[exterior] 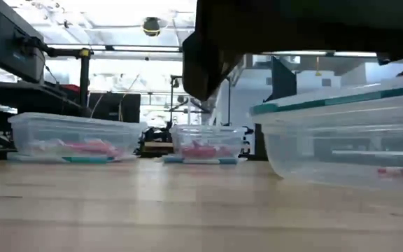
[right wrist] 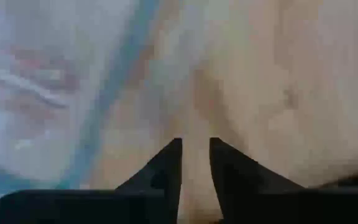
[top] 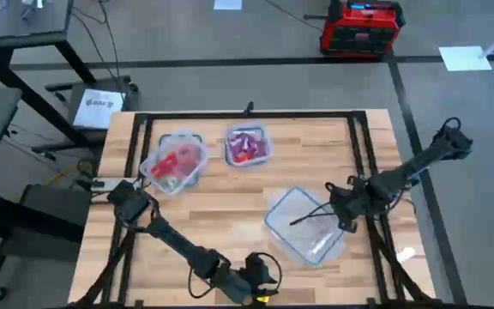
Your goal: Sort candy
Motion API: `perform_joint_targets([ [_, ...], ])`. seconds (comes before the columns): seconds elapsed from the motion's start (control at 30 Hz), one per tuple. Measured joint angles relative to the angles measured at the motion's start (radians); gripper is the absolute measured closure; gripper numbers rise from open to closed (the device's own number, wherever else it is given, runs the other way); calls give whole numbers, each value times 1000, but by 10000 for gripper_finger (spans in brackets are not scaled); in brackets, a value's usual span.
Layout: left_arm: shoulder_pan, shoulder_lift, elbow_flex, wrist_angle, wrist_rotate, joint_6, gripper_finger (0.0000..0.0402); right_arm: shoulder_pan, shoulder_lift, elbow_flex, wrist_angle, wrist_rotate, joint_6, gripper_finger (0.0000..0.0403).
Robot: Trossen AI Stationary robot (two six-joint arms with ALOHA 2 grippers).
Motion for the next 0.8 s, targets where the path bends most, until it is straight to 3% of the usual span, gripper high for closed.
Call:
perform_joint_targets([
  [0.17,3,-1,0,-7,0,0,277,12,-30,7,-12,-9,38,339],
  [0.3,8,-36,-1,-99,0,-3,277,109,-52,62,-2,-11,137,339],
  [0.5,28,-167,-1,-427,-44,-39,277,404,-32,77,184,62,403,339],
  [0.67,45,-275,-1,-632,-185,-37,277,673,102,76,297,138,709,339],
  [0.8,75,-316,-1,-705,-205,2,277,823,264,76,435,208,922,339],
])
